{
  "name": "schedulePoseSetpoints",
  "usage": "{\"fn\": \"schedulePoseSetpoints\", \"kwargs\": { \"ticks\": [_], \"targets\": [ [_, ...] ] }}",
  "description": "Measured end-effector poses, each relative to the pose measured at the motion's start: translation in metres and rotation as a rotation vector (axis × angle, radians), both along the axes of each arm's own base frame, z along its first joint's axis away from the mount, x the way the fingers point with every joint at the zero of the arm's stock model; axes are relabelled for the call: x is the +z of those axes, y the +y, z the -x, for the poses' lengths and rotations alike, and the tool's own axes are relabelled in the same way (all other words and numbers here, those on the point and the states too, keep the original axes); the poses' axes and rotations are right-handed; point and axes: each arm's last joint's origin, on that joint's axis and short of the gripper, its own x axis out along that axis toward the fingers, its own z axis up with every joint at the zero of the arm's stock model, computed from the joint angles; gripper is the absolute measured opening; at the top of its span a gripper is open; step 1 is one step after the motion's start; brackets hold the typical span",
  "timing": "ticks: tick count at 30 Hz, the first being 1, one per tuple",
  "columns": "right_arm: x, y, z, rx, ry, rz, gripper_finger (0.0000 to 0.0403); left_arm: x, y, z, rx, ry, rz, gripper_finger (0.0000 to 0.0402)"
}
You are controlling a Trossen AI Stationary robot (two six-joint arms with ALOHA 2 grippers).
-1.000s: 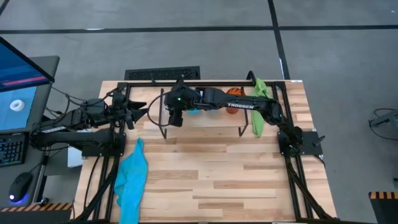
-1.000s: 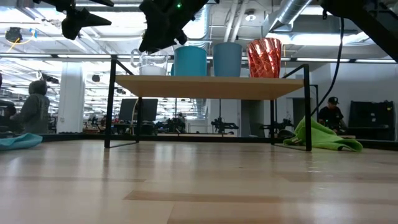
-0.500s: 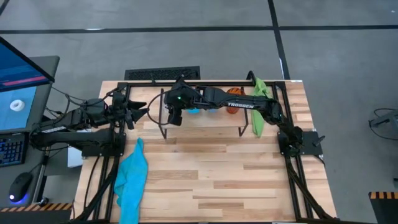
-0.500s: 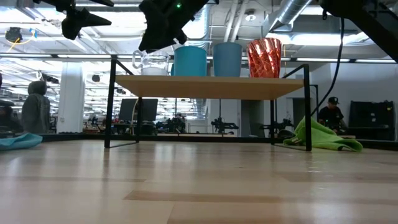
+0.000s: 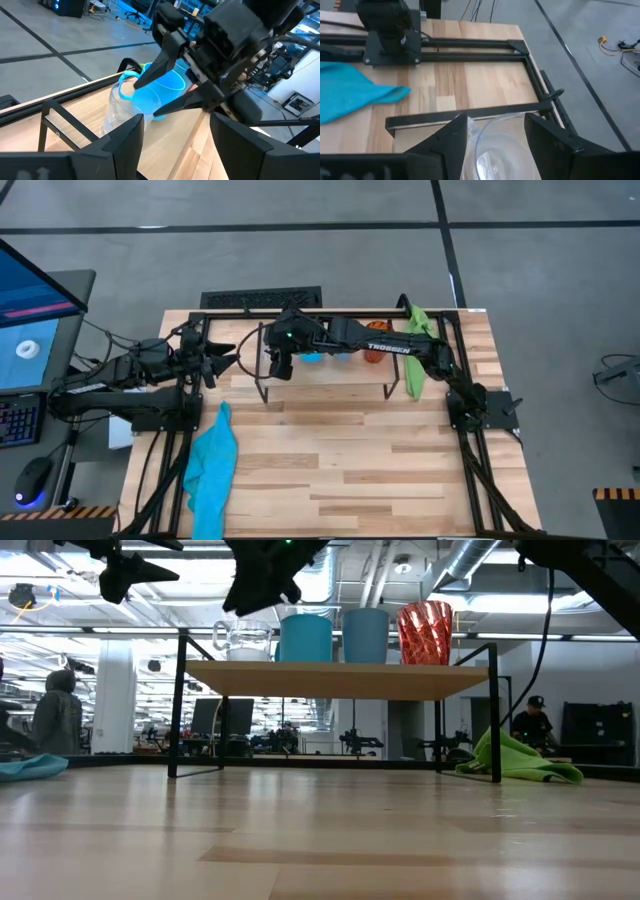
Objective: Stack small to large cups/mugs on shelf
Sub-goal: Return to Home Position
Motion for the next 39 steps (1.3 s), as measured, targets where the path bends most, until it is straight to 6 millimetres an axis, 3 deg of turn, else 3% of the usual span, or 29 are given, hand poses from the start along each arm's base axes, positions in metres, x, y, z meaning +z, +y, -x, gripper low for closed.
{"fn": "schedulePoseSetpoints", "kwargs": {
  "ticks": [9, 17, 23, 31, 39],
  "targets": [
    [0.032, 0.003, 0.014, 0.014, -0.054, -0.002, 0.0221, 0.000, 0.000, 0.000, 0.000, -0.002, 0.000, 0.0220],
    [0.105, 0.010, 0.066, 0.020, -0.181, 0.011, 0.0221, 0.008, 0.000, -0.001, 0.002, -0.090, -0.010, 0.0220],
    [0.163, 0.018, 0.125, 0.031, -0.306, 0.022, 0.0221, 0.018, 0.000, 0.000, 0.007, -0.177, 0.000, 0.0220],
    [0.219, 0.025, 0.215, 0.023, -0.424, 0.038, 0.0221, 0.042, -0.001, 0.010, 0.016, -0.248, -0.023, 0.0213],
    [0.248, 0.031, 0.316, -0.048, -0.482, -0.031, 0.0221, 0.060, -0.003, 0.020, 0.016, -0.281, -0.095, 0.0195]
  ]
}}
